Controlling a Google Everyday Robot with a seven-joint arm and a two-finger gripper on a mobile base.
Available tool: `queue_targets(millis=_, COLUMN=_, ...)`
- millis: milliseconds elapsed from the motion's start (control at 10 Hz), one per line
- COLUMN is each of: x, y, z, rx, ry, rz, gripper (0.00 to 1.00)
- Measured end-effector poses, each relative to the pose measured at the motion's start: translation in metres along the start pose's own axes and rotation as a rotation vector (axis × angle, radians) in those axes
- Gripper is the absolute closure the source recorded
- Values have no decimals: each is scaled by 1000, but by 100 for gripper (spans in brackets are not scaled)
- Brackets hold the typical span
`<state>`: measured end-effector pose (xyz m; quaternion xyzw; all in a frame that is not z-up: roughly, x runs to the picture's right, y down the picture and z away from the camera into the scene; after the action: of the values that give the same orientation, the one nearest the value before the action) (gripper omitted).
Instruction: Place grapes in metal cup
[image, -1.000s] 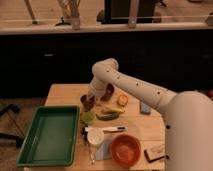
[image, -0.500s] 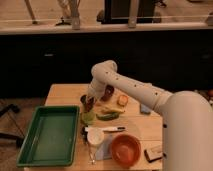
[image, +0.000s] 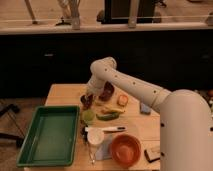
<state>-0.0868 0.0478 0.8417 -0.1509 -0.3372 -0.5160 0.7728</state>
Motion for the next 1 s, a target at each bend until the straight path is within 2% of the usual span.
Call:
queue_targets(millis=300, x=3, y=-14, z=1, rx=41, ry=-34, rz=21, gripper=100)
queue_targets(millis=800, x=-2, y=-40, z=6, rx=59, ry=-109, rz=95, gripper=100)
queue_targets(millis=1000, x=-4, y=-44, z=3, rx=86, ry=-133, rz=132, gripper=100)
